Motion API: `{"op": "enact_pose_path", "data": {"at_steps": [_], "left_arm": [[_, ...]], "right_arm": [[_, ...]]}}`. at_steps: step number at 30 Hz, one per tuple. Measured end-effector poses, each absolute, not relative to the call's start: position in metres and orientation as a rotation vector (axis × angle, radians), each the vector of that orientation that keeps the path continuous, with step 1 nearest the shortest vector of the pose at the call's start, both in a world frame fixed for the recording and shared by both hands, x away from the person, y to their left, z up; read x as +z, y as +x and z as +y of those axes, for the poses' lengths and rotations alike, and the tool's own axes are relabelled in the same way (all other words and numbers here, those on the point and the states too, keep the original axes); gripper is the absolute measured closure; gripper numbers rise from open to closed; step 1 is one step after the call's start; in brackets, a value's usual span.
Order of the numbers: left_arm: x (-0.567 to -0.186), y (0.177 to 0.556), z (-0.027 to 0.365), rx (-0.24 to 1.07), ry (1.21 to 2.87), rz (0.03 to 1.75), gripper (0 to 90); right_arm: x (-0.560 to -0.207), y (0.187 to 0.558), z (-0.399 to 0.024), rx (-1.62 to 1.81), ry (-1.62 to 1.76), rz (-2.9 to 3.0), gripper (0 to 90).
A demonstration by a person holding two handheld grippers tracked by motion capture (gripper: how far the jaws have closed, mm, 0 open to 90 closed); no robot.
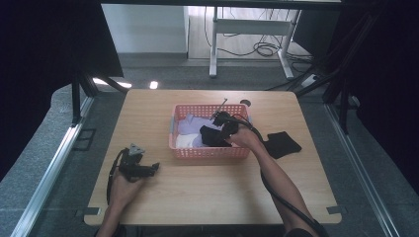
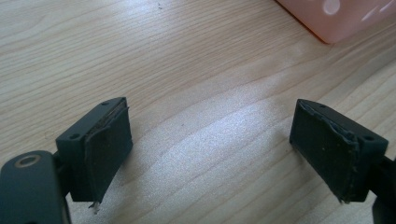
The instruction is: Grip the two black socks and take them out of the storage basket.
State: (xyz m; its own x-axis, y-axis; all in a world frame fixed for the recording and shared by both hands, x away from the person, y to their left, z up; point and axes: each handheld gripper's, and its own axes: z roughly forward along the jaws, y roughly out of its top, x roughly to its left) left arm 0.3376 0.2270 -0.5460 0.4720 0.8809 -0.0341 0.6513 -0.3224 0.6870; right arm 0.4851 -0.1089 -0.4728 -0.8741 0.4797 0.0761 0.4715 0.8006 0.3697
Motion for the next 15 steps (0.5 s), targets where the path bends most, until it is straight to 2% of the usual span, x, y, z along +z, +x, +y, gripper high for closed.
{"op": "enact_pose_path", "data": {"at_steps": [15], "left_arm": [[-0.546, 0.338, 0.226, 0.463, 2.07, 1.269, 12.6]], "right_arm": [[-0.392, 0.483, -0.129, 0.802, 0.798, 2.813, 86.0]]}}
